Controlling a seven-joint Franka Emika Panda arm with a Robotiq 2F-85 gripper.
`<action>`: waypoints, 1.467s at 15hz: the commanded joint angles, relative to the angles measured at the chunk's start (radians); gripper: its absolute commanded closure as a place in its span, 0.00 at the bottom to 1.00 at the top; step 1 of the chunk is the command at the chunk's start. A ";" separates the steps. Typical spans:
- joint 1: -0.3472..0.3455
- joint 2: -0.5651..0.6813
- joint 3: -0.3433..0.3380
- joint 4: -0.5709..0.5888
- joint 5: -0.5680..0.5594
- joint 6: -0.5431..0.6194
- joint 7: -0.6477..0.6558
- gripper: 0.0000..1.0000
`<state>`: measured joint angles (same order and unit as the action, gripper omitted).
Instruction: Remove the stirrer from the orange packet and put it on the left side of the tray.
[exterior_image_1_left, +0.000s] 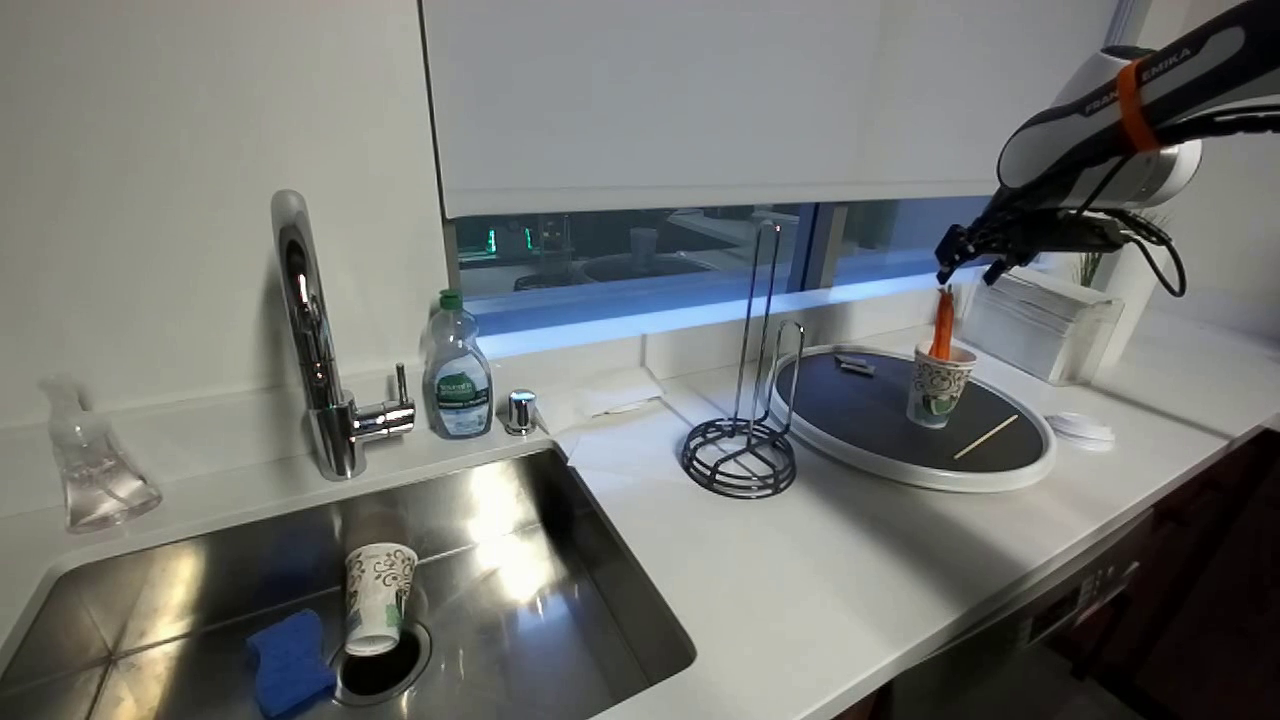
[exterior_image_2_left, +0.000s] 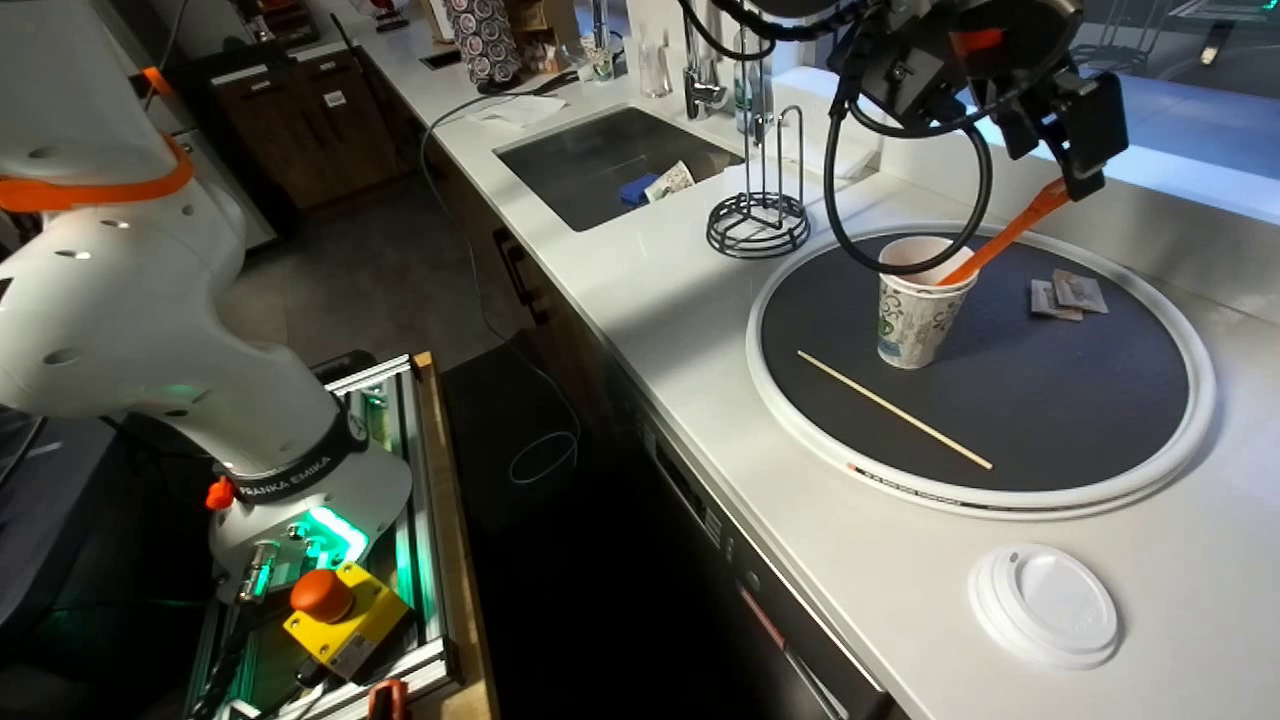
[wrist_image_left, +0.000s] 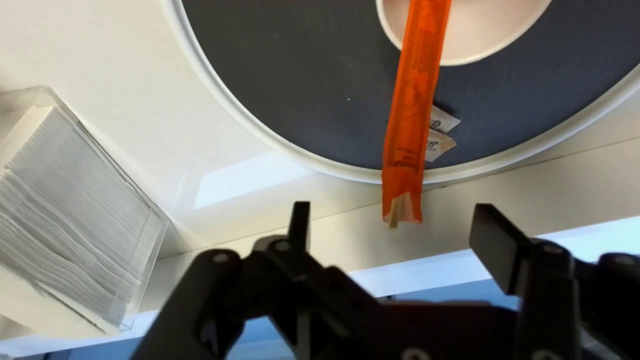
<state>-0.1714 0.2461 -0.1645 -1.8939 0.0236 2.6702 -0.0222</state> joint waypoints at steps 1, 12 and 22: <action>-0.018 0.026 0.019 0.011 0.023 0.048 -0.038 0.28; -0.027 0.041 0.034 0.015 0.027 0.079 -0.066 1.00; -0.031 0.043 0.031 0.022 0.027 0.081 -0.059 0.56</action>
<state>-0.1891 0.2727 -0.1441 -1.8815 0.0292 2.7287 -0.0627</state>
